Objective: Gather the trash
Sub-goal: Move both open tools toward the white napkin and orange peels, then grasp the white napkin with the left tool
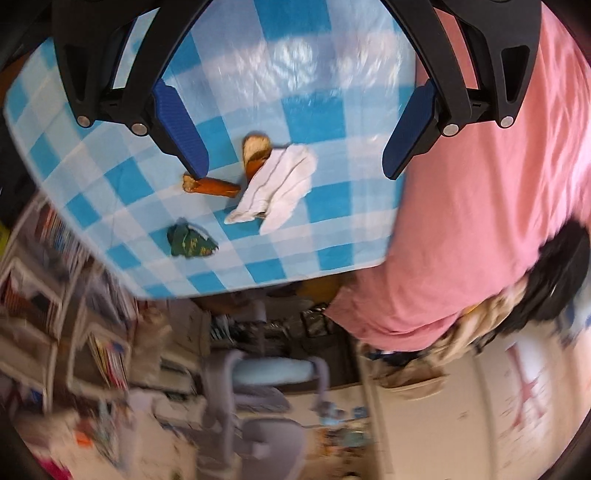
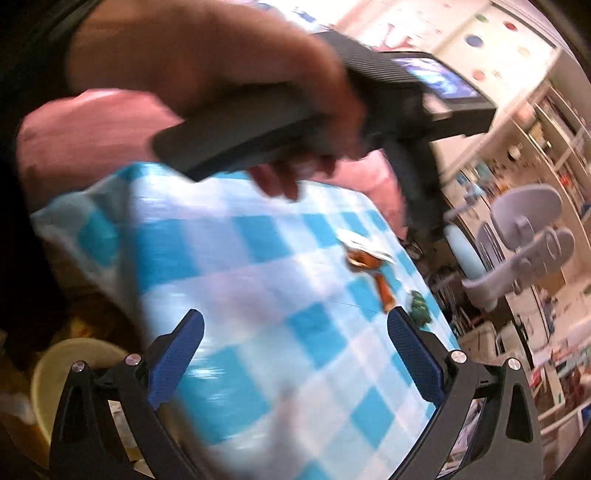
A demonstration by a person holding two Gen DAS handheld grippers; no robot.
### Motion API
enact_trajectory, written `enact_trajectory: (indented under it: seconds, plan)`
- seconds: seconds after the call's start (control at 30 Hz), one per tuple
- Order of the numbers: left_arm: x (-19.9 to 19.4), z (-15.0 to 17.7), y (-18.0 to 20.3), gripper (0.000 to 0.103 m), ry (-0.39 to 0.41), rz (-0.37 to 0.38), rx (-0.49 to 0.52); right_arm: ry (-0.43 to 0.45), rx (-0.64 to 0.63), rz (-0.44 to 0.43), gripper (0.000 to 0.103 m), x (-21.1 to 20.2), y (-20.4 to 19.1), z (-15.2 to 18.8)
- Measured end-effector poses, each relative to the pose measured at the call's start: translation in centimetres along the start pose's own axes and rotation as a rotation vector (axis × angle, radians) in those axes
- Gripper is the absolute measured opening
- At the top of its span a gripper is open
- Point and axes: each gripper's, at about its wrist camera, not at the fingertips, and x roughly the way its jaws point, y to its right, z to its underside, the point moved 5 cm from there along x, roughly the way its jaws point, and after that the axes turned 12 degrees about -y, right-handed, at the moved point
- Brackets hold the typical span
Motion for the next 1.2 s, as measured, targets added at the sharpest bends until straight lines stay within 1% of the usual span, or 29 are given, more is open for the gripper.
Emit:
enact_trajectory:
  seconds: [0.03, 0.13, 0.3, 0.37, 0.43, 0.47, 0.5, 0.53, 0.63, 0.67, 0.7, 0.73, 0.77, 0.8, 0.83, 0.9, 0.97, 1.1, 1.2]
  plan:
    - [1.2, -0.5, 0.4, 0.091, -0.019, -0.006, 0.018, -0.002, 0.013, 0.007, 0.095, 0.7, 0.9, -0.2]
    - [4.1, -1.8, 0.9, 0.091, -0.065, 0.0, 0.028, -0.007, 0.05, 0.013, 0.095, 2.6, 2.9, -0.5]
    - [8.1, -2.9, 1.0, 0.091, -0.126, -0.02, 0.083, -0.03, 0.134, -0.021, 0.095, 5.4, 6.0, -0.5]
    - [9.4, -2.9, 0.5, 0.091, -0.157, -0.004, 0.065, -0.034, 0.153, -0.028, 0.095, 6.2, 6.8, -0.6]
    - [10.4, -2.8, -0.2, 0.089, -0.193, 0.053, 0.011, -0.036, 0.167, -0.035, 0.095, 6.9, 7.5, -0.9]
    - [10.6, -2.9, -0.5, 0.084, -0.201, 0.083, -0.012, -0.036, 0.177, -0.041, 0.095, 7.5, 8.0, -1.0]
    - [10.8, -3.0, -1.0, 0.081, -0.209, 0.131, -0.051, -0.037, 0.187, -0.046, 0.095, 7.8, 8.3, -1.3]
    - [10.8, -3.0, -1.4, 0.08, -0.213, 0.174, -0.092, -0.037, 0.206, -0.057, 0.095, 8.2, 8.8, -1.4]
    - [11.3, -2.8, -2.1, 0.066, -0.223, 0.234, -0.152, -0.041, 0.253, -0.079, 0.095, 9.1, 9.8, -1.4]
    - [11.5, -2.6, -2.3, 0.056, -0.238, 0.244, -0.163, -0.046, 0.271, -0.086, 0.095, 9.3, 9.9, -1.4]
    - [11.7, -2.4, -2.3, 0.044, -0.248, 0.252, -0.17, -0.05, 0.286, -0.092, 0.095, 9.7, 10.2, -1.4]
    - [11.8, -2.3, -2.5, 0.037, -0.258, 0.263, -0.179, -0.053, 0.294, -0.095, 0.095, 9.9, 10.3, -1.4]
    - [11.9, -2.2, -2.5, 0.026, -0.263, 0.266, -0.185, -0.057, 0.304, -0.097, 0.095, 10.2, 10.5, -1.5]
    - [11.9, -2.2, -2.6, 0.02, -0.263, 0.269, -0.191, -0.06, 0.31, -0.097, 0.095, 10.4, 10.6, -1.5]
    - [11.8, -2.2, -2.6, 0.017, -0.257, 0.275, -0.186, -0.064, 0.316, -0.099, 0.095, 10.7, 10.7, -1.6]
    - [11.6, -2.3, -2.6, 0.005, -0.252, 0.281, -0.17, -0.069, 0.321, -0.098, 0.095, 11.1, 10.7, -1.7]
    - [10.9, -2.6, -2.8, 0.002, -0.247, 0.273, -0.157, -0.073, 0.319, -0.092, 0.095, 11.5, 10.7, -1.9]
    - [8.5, -3.6, -4.0, 0.001, -0.189, 0.251, -0.162, -0.079, 0.338, -0.095, 0.095, 12.5, 11.4, -2.1]
    - [7.8, -4.0, -4.9, 0.001, -0.175, 0.227, -0.168, -0.085, 0.362, -0.107, 0.095, 13.1, 12.0, -2.2]
